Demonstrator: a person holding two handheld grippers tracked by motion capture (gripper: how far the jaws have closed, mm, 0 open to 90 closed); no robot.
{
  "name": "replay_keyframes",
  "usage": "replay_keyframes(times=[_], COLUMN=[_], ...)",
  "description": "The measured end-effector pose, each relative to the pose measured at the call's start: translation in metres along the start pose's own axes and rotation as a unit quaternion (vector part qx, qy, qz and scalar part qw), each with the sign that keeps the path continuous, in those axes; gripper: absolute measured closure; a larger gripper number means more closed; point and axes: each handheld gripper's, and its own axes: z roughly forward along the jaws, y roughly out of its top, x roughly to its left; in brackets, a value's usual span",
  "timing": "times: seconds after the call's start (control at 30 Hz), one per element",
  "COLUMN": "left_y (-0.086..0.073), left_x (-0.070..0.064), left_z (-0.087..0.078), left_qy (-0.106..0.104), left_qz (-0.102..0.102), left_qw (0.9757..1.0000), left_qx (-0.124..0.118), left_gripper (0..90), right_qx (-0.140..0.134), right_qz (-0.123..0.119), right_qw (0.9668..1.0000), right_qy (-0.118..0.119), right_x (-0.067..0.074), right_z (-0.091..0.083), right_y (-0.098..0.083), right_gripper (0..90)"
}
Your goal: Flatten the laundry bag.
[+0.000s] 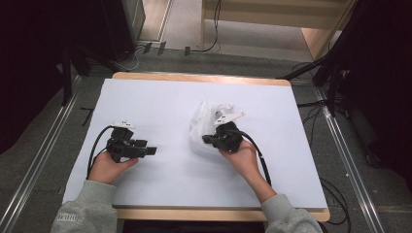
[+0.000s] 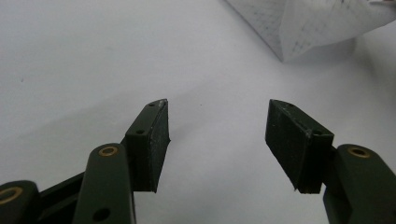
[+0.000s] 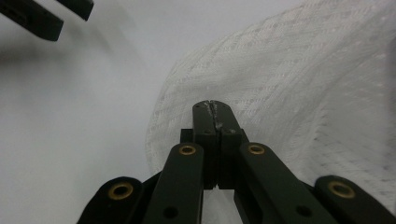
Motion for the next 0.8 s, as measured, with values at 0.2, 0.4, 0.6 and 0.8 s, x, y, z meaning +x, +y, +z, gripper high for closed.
replay_keyframes(times=[0.2, 0.4, 0.6, 0.8], left_y=[0.009, 0.018, 0.028, 0.034], left_x=[-0.005, -0.011, -0.023, -0.029], left_z=[0.009, 0.019, 0.030, 0.034], left_qy=[-0.010, -0.025, -0.039, -0.051], left_qz=[0.008, 0.020, 0.044, 0.058], left_qw=[0.9999, 0.9995, 0.9983, 0.9970], left_qx=[-0.002, -0.004, 0.000, -0.002], left_gripper=[41.9, 42.4, 42.2, 42.1], right_qx=[0.025, 0.043, 0.049, 0.046], right_qz=[-0.009, -0.030, -0.038, -0.050], right_qw=[0.9995, 0.9984, 0.9976, 0.9968], right_qy=[0.014, 0.021, 0.030, 0.042], right_x=[0.015, 0.032, 0.042, 0.054], right_z=[0.017, 0.027, 0.028, 0.017], right_y=[-0.012, -0.024, -0.031, -0.037], right_gripper=[90.0, 90.0, 90.0, 89.0])
